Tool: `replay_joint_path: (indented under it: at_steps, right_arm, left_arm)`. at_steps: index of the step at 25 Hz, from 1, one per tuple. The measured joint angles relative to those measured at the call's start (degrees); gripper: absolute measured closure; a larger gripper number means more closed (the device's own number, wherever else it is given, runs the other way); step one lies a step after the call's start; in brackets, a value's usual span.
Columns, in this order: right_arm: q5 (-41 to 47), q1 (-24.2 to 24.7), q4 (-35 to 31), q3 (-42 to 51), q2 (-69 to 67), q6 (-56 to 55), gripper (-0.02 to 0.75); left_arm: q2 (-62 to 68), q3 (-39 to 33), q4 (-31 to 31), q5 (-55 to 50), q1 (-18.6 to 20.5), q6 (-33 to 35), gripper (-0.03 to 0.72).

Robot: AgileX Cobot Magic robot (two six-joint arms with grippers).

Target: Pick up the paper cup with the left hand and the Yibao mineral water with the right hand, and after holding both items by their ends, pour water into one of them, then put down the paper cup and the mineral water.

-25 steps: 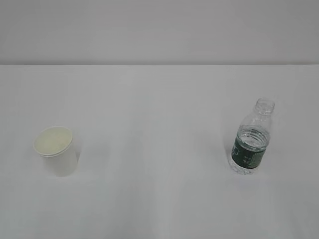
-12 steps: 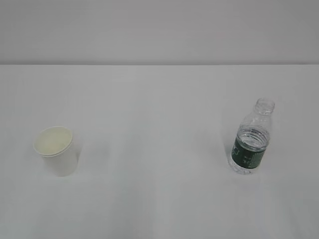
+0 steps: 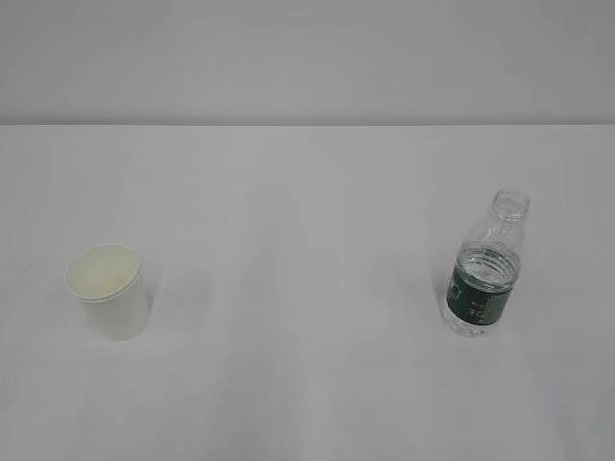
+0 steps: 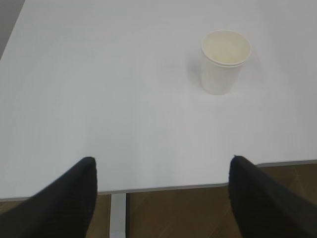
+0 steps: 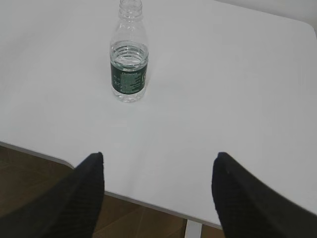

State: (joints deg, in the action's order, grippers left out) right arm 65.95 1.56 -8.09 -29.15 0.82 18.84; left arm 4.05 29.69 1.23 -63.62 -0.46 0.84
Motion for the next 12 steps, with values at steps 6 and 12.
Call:
replay_joint_path:
  at_steps: [6,12]
  right_arm:
    - [0.00,0.00,0.00,0.00,0.00,0.00,0.220]
    - [0.00,0.00,1.07,0.00,0.00,-4.36,0.220]
  left_arm:
    - [0.00,0.00,0.00,0.00,0.00,0.00,0.095]
    - [0.00,0.00,0.00,0.00,0.00,0.00,0.095]
